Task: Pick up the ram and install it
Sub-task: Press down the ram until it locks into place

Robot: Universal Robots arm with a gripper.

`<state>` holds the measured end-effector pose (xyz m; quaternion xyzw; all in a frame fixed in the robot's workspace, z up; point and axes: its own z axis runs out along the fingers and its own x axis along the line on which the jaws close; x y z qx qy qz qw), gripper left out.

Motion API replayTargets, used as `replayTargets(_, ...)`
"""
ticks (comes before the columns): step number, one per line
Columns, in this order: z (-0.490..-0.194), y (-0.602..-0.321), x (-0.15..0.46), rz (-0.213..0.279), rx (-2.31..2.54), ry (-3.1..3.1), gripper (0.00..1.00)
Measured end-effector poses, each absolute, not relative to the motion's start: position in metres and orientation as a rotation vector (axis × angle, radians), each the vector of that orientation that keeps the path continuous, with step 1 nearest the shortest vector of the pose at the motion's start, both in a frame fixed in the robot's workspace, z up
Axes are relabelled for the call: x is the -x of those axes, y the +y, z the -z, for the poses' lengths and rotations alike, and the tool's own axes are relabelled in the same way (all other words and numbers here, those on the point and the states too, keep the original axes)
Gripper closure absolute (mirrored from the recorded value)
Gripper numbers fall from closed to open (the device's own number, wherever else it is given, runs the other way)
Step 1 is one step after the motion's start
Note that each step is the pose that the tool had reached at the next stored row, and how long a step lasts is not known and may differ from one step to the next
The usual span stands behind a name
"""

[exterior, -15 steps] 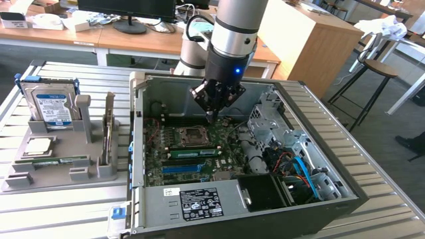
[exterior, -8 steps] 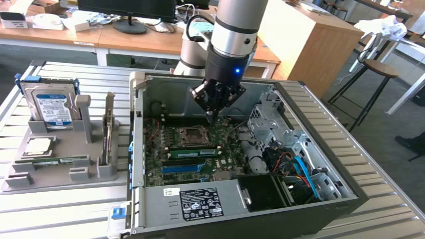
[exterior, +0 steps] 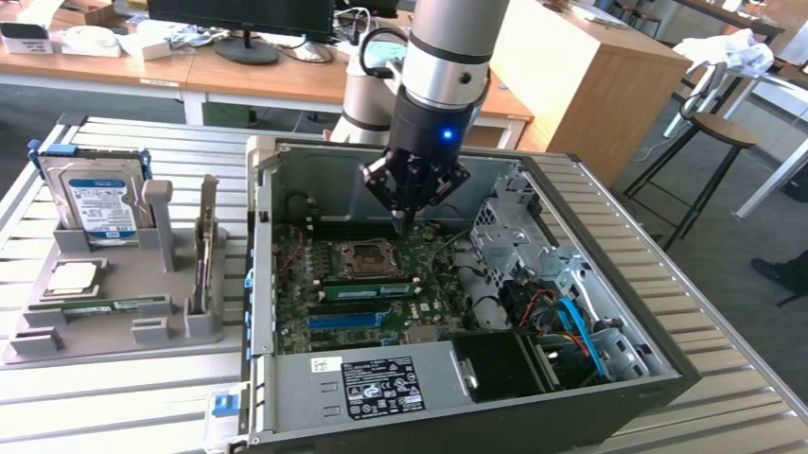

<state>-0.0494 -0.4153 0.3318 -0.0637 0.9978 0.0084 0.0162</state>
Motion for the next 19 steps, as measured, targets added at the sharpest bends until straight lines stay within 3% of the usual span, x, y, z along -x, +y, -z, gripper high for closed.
replayTargets(19, -0.3311, -0.4153, 0.0497, -0.025, 0.068, 3.128, 0.9)
